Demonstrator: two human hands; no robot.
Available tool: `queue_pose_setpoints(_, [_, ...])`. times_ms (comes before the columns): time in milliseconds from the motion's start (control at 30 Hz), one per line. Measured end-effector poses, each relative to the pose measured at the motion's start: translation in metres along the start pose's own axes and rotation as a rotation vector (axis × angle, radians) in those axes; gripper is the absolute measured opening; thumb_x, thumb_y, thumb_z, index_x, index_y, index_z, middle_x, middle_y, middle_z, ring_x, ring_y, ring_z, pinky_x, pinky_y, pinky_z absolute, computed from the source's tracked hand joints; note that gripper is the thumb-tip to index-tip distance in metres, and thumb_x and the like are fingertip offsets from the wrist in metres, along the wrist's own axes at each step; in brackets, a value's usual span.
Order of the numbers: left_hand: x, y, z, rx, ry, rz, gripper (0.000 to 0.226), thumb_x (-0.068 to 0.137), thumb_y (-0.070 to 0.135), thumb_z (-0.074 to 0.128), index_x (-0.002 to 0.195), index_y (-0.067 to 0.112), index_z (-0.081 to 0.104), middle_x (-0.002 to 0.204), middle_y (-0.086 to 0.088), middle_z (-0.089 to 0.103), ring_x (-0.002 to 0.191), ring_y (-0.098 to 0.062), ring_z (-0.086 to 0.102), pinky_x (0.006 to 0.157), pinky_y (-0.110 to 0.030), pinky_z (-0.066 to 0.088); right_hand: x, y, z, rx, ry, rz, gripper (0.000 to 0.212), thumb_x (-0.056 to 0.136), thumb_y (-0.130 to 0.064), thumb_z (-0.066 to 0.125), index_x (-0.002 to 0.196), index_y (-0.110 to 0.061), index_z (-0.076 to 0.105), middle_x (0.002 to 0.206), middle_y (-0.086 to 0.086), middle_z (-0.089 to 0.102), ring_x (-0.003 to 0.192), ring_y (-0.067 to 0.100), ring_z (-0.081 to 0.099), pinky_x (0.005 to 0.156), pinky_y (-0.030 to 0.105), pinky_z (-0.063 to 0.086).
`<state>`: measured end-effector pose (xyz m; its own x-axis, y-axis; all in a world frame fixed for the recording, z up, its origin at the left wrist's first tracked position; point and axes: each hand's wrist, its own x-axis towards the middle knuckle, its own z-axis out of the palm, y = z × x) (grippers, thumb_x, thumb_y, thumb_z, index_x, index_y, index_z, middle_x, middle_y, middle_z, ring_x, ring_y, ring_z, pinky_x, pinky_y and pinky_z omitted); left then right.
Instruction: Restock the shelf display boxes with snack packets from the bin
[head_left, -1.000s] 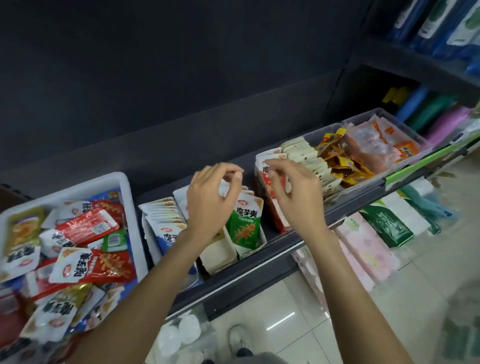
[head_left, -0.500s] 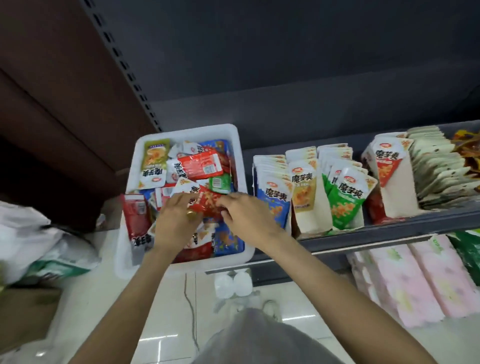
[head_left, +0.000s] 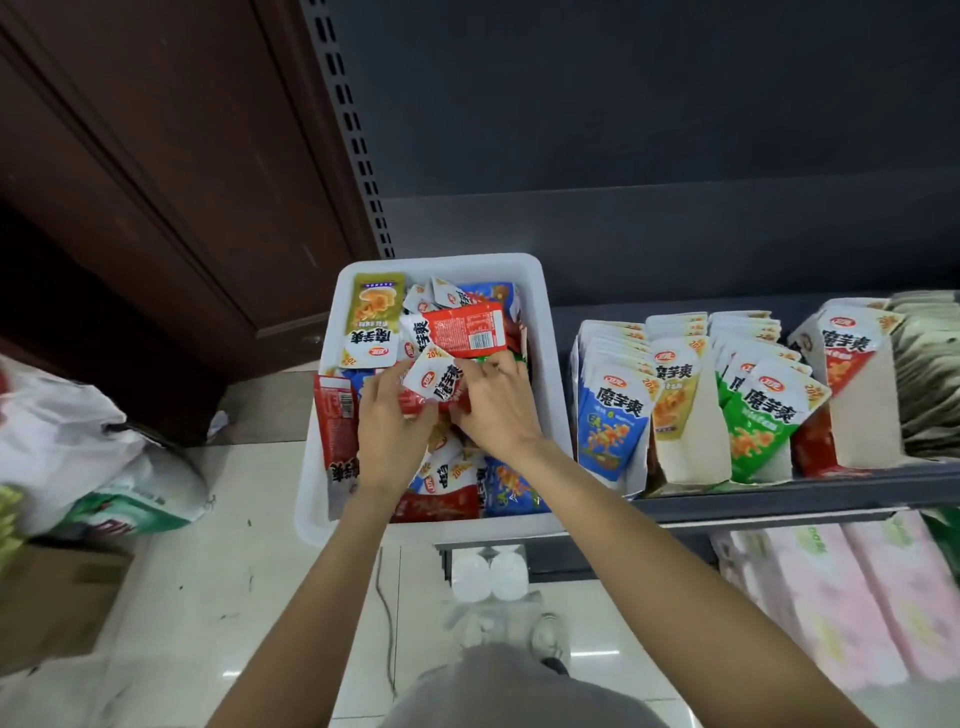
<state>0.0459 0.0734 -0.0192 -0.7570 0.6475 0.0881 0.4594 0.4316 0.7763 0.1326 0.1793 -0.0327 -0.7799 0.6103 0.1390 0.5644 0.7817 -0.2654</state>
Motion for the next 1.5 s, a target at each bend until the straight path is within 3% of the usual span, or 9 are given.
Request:
queue_pose_setpoints(200, [-0.013, 0.004, 0.009, -0.078, -0.174, -0.260, 0.042, 0.090, 0.018, 0.056, 0.131, 0.010, 0.048, 0.128, -0.004, 0.057, 0.117, -0.021, 0.054, 0.089, -0.026, 0.040, 0.010, -0.003, 0.005, -0.172, -0.184, 0.011, 0.051, 0.084, -0.027, 0.064, 0.128, -0.009, 0.045, 0.121, 0.008, 0.058, 0.116, 0.026, 0.035, 0.095, 0.036, 0.027])
queue_pose_setpoints(400, [-0.003, 0.011, 0.007, -0.325, -0.045, -0.440, 0.041, 0.093, 0.021, 0.056, 0.131, 0.009, 0.045, 0.120, -0.008, 0.061, 0.107, -0.019, 0.057, 0.085, -0.026, 0.043, 0.014, 0.002, 0.002, 0.293, -0.185, 0.170, 0.085, 0.064, -0.059, 0.076, 0.133, -0.021, 0.043, 0.135, 0.003, 0.047, 0.124, 0.026, 0.033, 0.104, 0.035, 0.026])
queue_pose_setpoints(600, [-0.010, 0.033, -0.008, -0.529, 0.088, -0.243, 0.026, 0.085, 0.011, 0.068, 0.107, 0.018, 0.056, 0.083, 0.005, 0.068, 0.073, -0.006, 0.065, 0.067, -0.019, 0.053, -0.027, -0.001, -0.055, 0.803, -0.120, 0.274, 0.082, 0.073, -0.039, 0.078, 0.141, -0.023, 0.033, 0.134, -0.001, 0.043, 0.119, 0.012, 0.046, 0.099, 0.029, 0.042])
queue_pose_setpoints(733, [-0.007, 0.067, -0.027, -0.384, -0.197, 0.113, 0.020, 0.084, 0.012, 0.068, 0.094, 0.028, 0.063, 0.083, 0.013, 0.067, 0.075, 0.005, 0.063, 0.069, -0.011, 0.050, -0.060, 0.027, -0.108, 0.971, 0.061, 0.344, 0.074, 0.080, -0.030, 0.072, 0.140, -0.028, 0.030, 0.114, -0.012, 0.054, 0.098, 0.002, 0.058, 0.082, 0.023, 0.052])
queue_pose_setpoints(833, [-0.010, 0.103, -0.023, -0.247, -0.414, 0.350, 0.023, 0.085, 0.015, 0.067, 0.093, 0.036, 0.063, 0.086, 0.022, 0.064, 0.080, 0.005, 0.060, 0.071, -0.010, 0.048, -0.088, 0.053, -0.146, 0.895, 0.077, 0.298, 0.058, 0.080, -0.022, 0.073, 0.125, -0.042, 0.041, 0.110, -0.016, 0.060, 0.084, 0.002, 0.064, 0.067, 0.022, 0.054])
queue_pose_setpoints(967, [-0.019, 0.148, 0.009, -0.172, -0.563, 0.605, 0.018, 0.088, 0.020, 0.065, 0.105, 0.023, 0.068, 0.091, 0.026, 0.060, 0.087, 0.002, 0.059, 0.070, -0.015, 0.050, -0.129, 0.090, -0.181, 0.825, 0.066, 0.286, 0.022, 0.085, -0.018, 0.067, 0.097, -0.034, 0.059, 0.091, -0.013, 0.069, 0.067, 0.003, 0.065, 0.046, 0.020, 0.048])
queue_pose_setpoints(1167, [-0.038, 0.202, 0.089, -0.177, -0.461, 1.157, 0.021, 0.086, 0.019, 0.066, 0.107, 0.014, 0.066, 0.100, 0.002, 0.068, 0.085, -0.009, 0.064, 0.071, -0.032, 0.055, -0.191, 0.139, -0.207, 0.712, 0.464, 0.446, 0.009, 0.085, -0.026, 0.061, 0.093, -0.028, 0.065, 0.078, -0.025, 0.067, 0.071, -0.004, 0.064, 0.059, 0.013, 0.050])
queue_pose_setpoints(1300, [-0.049, 0.250, 0.143, -0.258, -0.486, 1.168, 0.015, 0.083, 0.017, 0.069, 0.098, 0.015, 0.066, 0.095, 0.005, 0.068, 0.081, -0.010, 0.064, 0.066, -0.034, 0.054, -0.215, 0.178, -0.227, 0.094, 0.647, 0.496, 0.012, 0.088, -0.019, 0.066, 0.099, -0.014, 0.069, 0.074, -0.006, 0.066, 0.060, 0.014, 0.062, 0.057, 0.029, 0.048])
queue_pose_setpoints(1500, [-0.039, 0.307, 0.214, -0.307, -0.632, 0.832, 0.007, 0.083, 0.016, 0.070, 0.084, 0.019, 0.064, 0.081, 0.014, 0.065, 0.074, -0.002, 0.064, 0.073, -0.028, 0.054, -0.197, 0.250, -0.236, -0.265, 0.675, 0.461, 0.012, 0.089, -0.017, 0.057, 0.093, -0.008, 0.063, 0.075, 0.010, 0.067, 0.061, 0.033, 0.063, 0.048, 0.030, 0.043])
